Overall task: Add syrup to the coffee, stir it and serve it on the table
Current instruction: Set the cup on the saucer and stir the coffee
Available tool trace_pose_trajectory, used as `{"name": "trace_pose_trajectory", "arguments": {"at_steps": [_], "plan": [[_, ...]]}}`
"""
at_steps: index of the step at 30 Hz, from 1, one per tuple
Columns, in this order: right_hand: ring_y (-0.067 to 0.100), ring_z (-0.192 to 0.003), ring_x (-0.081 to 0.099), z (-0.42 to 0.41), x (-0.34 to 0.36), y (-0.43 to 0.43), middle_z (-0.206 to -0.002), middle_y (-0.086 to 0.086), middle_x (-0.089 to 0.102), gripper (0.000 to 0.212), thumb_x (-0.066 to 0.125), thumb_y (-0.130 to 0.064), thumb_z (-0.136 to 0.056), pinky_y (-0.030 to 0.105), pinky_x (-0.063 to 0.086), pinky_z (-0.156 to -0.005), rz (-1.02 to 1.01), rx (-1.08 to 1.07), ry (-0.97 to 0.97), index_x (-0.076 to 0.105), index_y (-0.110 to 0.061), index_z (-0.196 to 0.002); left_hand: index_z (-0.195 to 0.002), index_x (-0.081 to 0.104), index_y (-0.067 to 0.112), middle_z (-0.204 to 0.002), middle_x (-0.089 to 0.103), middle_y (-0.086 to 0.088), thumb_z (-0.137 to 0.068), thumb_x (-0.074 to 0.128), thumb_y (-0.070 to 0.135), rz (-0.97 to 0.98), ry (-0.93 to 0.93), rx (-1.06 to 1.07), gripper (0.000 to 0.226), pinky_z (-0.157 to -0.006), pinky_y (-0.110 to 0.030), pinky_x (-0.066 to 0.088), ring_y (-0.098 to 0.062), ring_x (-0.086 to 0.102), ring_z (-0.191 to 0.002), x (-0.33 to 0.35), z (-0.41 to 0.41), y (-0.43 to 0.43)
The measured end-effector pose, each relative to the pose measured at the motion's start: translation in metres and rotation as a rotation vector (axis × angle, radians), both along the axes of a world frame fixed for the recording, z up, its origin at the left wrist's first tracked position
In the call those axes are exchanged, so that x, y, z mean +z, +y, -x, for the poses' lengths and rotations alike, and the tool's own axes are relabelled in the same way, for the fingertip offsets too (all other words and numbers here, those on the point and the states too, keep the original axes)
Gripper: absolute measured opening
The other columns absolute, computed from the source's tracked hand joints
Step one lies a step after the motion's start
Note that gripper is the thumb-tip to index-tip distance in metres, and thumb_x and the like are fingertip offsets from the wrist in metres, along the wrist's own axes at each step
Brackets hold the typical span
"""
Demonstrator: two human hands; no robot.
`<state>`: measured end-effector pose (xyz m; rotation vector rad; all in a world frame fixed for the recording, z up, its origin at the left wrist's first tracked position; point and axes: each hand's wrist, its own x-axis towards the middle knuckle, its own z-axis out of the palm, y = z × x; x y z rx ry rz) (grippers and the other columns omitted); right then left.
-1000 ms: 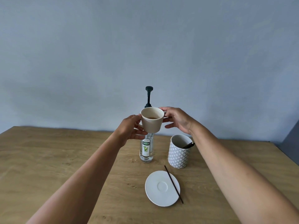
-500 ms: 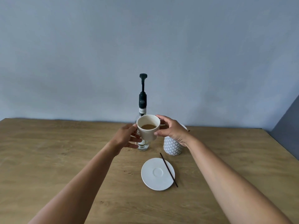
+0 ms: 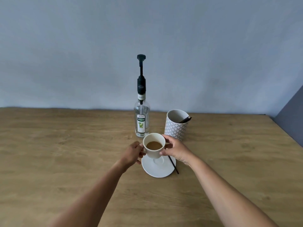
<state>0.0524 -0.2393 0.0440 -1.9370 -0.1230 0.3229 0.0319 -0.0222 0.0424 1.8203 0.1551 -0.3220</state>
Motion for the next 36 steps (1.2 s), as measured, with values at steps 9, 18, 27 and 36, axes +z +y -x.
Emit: {"name": "trace_pose_trajectory", "arguments": {"at_steps": [9, 18, 27, 36], "plan": [[0.003, -0.108, 0.058, 0.014, -0.022, -0.009, -0.119, -0.008, 0.064, 0.079, 0.079, 0.005, -0.069, 0.012, 0.046, -0.083, 0.009, -0.031, 0.056, 0.051, -0.023, -0.137, -0.092, 0.059, 0.009, -0.09, 0.066, -0.012, -0.103, 0.044, 0.022, -0.022, 0.028, -0.006, 0.022, -0.071, -0.045, 0.057, -0.022, 0.06, -0.081, -0.024, 0.006, -0.013], [0.015, -0.118, 0.058, 0.017, -0.035, -0.013, -0.127, -0.002, 0.063, 0.083, 0.08, 0.004, -0.068, 0.034, 0.047, -0.104, 0.026, -0.057, 0.08, 0.048, -0.017, -0.141, -0.103, 0.06, 0.003, -0.1, 0.068, -0.018, -0.104, 0.043, 0.022, -0.087, 0.039, -0.034, 0.025, -0.072, -0.044, 0.058, -0.024, 0.063, -0.087, -0.032, 0.007, -0.016], [0.016, -0.118, 0.058, 0.016, -0.039, -0.019, -0.132, 0.002, 0.059, 0.085, 0.078, 0.003, -0.072, 0.038, 0.048, -0.103, 0.046, -0.044, 0.097, 0.042, -0.019, -0.146, -0.101, 0.063, 0.004, -0.098, 0.074, -0.009, -0.102, 0.045, 0.025, -0.212, -0.003, -0.072, 0.028, -0.05, -0.028, 0.049, -0.019, 0.062, -0.077, -0.032, 0.006, -0.013], [0.017, -0.095, 0.058, 0.017, -0.047, -0.031, -0.101, -0.007, 0.061, 0.039, 0.07, -0.043, -0.081, 0.03, 0.043, -0.073, 0.573, -0.234, 0.162, 0.058, -0.019, -0.109, -0.096, 0.064, 0.015, -0.091, 0.075, -0.003, -0.098, 0.053, 0.03, -0.167, -0.01, 0.003, 0.019, -0.05, -0.028, 0.052, -0.017, 0.066, -0.074, -0.036, 0.007, -0.011]]}}
